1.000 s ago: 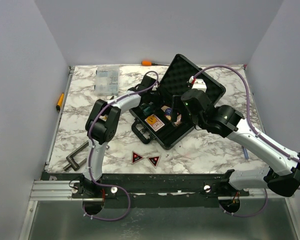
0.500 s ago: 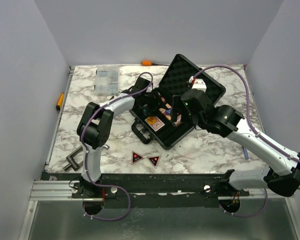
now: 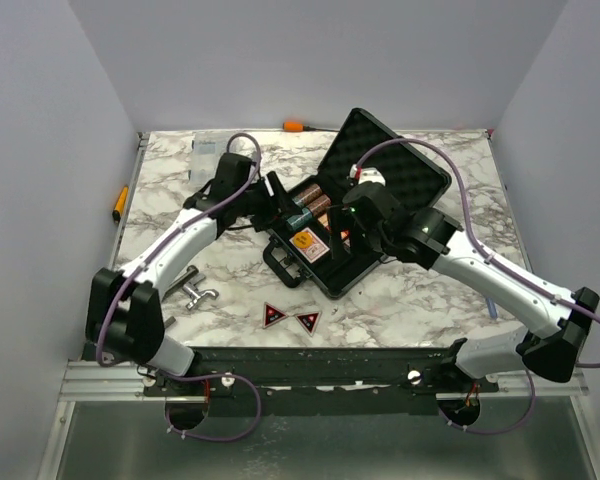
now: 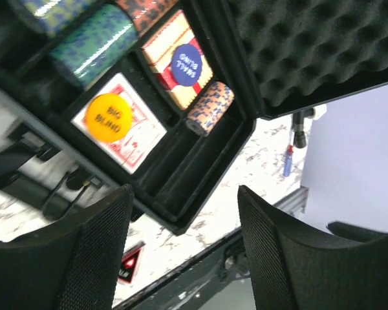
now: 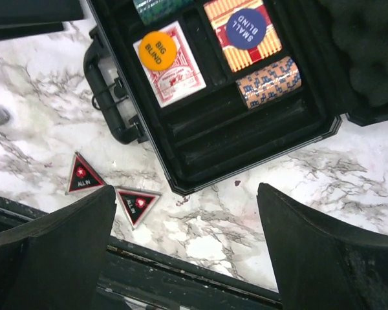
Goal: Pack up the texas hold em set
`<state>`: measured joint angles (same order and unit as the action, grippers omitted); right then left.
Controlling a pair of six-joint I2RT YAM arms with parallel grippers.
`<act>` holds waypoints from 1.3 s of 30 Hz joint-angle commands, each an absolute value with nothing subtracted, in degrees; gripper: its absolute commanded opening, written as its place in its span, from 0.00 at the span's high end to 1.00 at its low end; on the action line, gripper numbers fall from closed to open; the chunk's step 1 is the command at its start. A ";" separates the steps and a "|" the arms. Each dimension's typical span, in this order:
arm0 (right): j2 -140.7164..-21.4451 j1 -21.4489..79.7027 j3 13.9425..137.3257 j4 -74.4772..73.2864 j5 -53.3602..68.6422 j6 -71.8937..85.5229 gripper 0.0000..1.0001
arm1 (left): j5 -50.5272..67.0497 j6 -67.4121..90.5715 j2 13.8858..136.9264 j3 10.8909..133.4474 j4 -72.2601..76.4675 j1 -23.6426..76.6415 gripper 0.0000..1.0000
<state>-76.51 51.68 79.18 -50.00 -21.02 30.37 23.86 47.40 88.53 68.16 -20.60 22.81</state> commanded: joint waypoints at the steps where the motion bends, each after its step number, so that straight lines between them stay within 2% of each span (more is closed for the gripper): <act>1: -78.19 51.77 77.59 -51.51 -15.85 29.07 0.07 | 15.98 39.13 76.94 62.68 -28.33 21.47 0.31; 11: -81.20 51.77 73.72 -49.51 -9.59 33.55 0.08 | 5.27 28.33 49.51 50.75 -37.00 20.39 0.11; 19: -84.22 51.80 71.10 -48.72 -6.01 35.38 0.09 | -3.87 24.85 34.97 48.39 -47.44 20.31 0.09; 28: -87.45 52.69 67.82 -46.74 -4.59 38.91 0.09 | -11.98 26.56 20.96 40.51 -44.10 20.30 0.03; 39: -91.12 59.89 67.87 -46.88 -10.11 42.76 0.04 | -14.07 26.19 18.55 39.45 -43.88 20.36 0.03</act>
<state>-89.41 57.63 67.44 -47.59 -6.98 40.29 -11.53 26.65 18.63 39.77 -44.62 20.62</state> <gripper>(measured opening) 0.954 0.974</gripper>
